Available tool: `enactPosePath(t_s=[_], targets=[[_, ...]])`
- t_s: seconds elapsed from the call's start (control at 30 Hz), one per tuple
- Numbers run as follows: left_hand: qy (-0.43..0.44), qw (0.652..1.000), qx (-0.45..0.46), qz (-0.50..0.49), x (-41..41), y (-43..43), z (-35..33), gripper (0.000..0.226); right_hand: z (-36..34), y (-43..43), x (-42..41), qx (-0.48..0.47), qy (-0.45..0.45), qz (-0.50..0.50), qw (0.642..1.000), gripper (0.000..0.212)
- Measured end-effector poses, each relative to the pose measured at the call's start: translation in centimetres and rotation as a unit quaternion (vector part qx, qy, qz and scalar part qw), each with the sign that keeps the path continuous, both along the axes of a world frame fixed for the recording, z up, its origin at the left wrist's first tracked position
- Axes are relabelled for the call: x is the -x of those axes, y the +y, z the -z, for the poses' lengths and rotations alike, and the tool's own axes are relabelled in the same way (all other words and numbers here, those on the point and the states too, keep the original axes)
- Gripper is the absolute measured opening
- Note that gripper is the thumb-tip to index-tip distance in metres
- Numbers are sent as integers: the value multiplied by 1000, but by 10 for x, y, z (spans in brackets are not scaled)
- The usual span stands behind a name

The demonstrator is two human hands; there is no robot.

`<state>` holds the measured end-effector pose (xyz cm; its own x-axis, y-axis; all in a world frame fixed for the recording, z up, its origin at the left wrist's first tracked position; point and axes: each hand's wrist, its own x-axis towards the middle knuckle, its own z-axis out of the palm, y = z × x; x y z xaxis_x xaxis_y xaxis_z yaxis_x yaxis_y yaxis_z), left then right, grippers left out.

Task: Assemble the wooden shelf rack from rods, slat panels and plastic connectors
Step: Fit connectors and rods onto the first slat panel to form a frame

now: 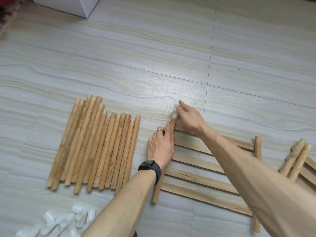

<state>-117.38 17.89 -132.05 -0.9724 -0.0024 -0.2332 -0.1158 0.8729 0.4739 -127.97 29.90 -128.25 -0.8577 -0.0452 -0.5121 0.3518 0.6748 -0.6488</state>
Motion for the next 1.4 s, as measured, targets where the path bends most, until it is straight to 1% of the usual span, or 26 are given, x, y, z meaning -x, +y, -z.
enactPosePath(t_s=[0.07, 0.13, 0.2, 0.27, 0.3, 0.4, 0.5, 0.57, 0.63, 0.73, 0.77, 0.83, 0.9, 1.0, 1.17, 1.27, 1.4], targets=[[-43, 998, -55, 5, 2, -9, -9, 46, 0, 9, -20, 1, 27, 48, 998, 59], [-67, 993, -94, 3, -2, -24, -18, 44, 0, 16, -51, -49, 70, 20, 996, 63], [-45, 991, -126, -8, -12, -44, -28, 42, 1, 19, -84, -95, 102, -36, 990, 67], [-2, 985, -165, -42, -26, -70, -39, 36, 4, 15, -115, -125, 105, -93, 982, 73], [22, 984, -167, -64, -34, -86, -45, 33, 5, 10, -129, -140, 101, -121, 978, 76], [69, 978, -125, -150, -64, -141, -60, 31, 6, -14, -165, -189, 68, -169, 965, 85], [58, 963, -32, -262, -107, -200, -73, 34, 9, -37, -194, -224, 8, -185, 957, 91], [8, 947, 30, -319, -142, -238, -77, 38, 13, -44, -206, -235, -1, -196, 952, 89], [-79, 931, 68, -350, -174, -269, -78, 45, 15, -45, -210, -242, -5, -200, 950, 87], [-205, 915, 51, -343, -207, -294, -73, 54, 12, -42, -204, -244, -36, -221, 944, 91], [-231, 916, 41, -326, -213, -296, -71, 55, 11, -40, -201, -244, -49, -234, 940, 93], [-253, 919, 34, -300, -219, -297, -67, 52, 12, -37, -196, -252, -69, -268, 927, 96], [-251, 918, 28, -305, -220, -293, -63, 45, 13, -38, -192, -259, -88, -280, 920, 97], [-234, 910, 10, -343, -219, -287, -58, 34, 14, -40, -191, -268, -101, -281, 916, 97], [-228, 906, -4, -355, -219, -287, -54, 31, 17, -38, -190, -268, -99, -290, 913, 100], [-216, 891, -60, -394, -218, -293, -52, 28, 21, -37, -190, -268, -94, -289, 914, 100], [-167, 857, -180, -452, -208, -301, -61, 23, 23, -34, -190, -268, -90, -297, 912, 100]])
